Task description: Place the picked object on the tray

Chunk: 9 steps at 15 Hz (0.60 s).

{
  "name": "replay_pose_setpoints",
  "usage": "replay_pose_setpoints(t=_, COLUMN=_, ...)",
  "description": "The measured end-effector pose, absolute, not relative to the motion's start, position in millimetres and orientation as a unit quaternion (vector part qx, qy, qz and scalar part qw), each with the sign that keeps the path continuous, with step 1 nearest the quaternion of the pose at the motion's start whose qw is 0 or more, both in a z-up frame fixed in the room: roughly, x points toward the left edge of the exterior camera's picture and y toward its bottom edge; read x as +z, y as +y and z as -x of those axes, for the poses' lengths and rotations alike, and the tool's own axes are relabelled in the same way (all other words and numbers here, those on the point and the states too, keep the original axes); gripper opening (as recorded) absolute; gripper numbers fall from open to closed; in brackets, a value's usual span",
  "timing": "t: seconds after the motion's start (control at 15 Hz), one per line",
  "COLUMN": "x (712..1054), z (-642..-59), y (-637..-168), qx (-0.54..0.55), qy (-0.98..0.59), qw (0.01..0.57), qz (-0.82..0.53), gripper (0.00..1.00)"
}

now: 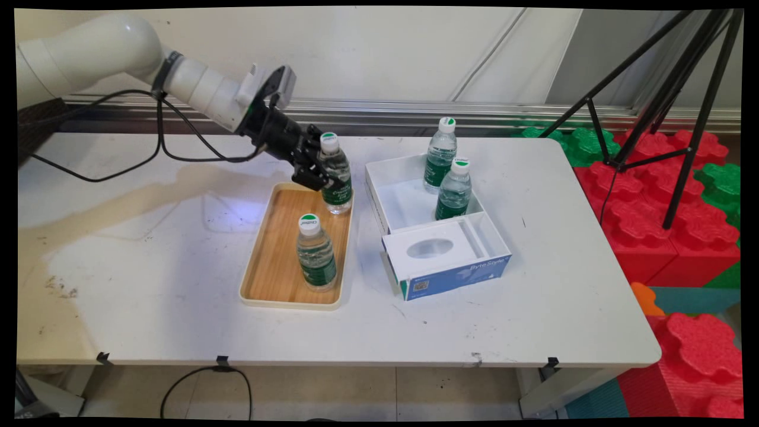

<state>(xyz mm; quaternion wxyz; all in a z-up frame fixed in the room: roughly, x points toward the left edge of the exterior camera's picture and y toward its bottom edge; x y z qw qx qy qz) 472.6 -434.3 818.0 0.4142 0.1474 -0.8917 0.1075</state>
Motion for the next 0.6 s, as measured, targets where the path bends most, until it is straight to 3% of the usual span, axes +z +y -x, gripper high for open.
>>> replay_pose_setpoints(t=0.33, x=806, z=-471, y=-437, qx=0.106, qy=-0.893, qw=0.409, qz=-0.158, gripper=0.00)
replay_pose_setpoints(t=0.4, x=805, z=-471, y=-436, qx=0.106, qy=-0.893, qw=0.408, qz=-0.159, gripper=1.00)
replay_pose_setpoints(t=0.6, x=802, z=-475, y=-435, qx=0.104, qy=-0.894, qw=0.404, qz=-0.164, gripper=1.00)
